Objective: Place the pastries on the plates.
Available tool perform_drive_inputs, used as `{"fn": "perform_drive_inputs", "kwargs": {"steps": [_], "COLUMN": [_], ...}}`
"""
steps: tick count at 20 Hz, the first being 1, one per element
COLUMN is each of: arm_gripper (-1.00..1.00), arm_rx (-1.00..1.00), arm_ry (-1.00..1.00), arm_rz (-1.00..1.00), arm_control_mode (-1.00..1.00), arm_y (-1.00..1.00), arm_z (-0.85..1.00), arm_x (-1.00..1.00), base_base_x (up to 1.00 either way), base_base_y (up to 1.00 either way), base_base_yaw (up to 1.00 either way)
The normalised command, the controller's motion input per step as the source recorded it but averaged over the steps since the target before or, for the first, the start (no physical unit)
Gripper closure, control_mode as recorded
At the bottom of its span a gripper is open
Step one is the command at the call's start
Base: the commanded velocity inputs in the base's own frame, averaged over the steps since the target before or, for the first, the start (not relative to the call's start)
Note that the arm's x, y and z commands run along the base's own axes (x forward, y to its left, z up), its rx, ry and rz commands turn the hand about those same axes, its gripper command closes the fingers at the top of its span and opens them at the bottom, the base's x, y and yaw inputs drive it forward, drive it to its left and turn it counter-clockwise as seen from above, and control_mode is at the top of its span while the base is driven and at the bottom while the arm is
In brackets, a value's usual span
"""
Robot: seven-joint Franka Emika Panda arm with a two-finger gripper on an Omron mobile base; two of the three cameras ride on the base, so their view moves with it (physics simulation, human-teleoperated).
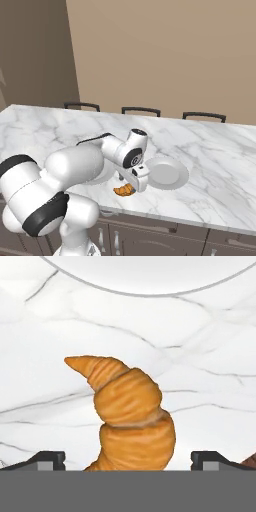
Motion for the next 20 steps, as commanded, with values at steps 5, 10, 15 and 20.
{"fn": "perform_drive_inputs", "kwargs": {"steps": [5,10,15,20], "arm_gripper": [-1.00,-1.00,-1.00,1.00], "arm_rx": [0.00,0.00,0.00,0.00], "arm_ry": [0.02,0.01,0.00,0.00], "arm_rz": [-0.03,-0.02,-0.01,0.00], "arm_control_mode": [-1.00,-1.00,-1.00,-1.00], "arm_y": [-0.07,-0.03,0.00,0.00], "arm_z": [-0.26,-0.25,-0.08,0.00], "arm_x": [-0.10,-0.06,0.00,0.00], "base_base_x": [0.00,0.00,0.00,0.00], "base_base_y": [0.00,0.00,0.00,0.00], "base_base_yaw": [0.00,0.00,0.00,0.00]}}
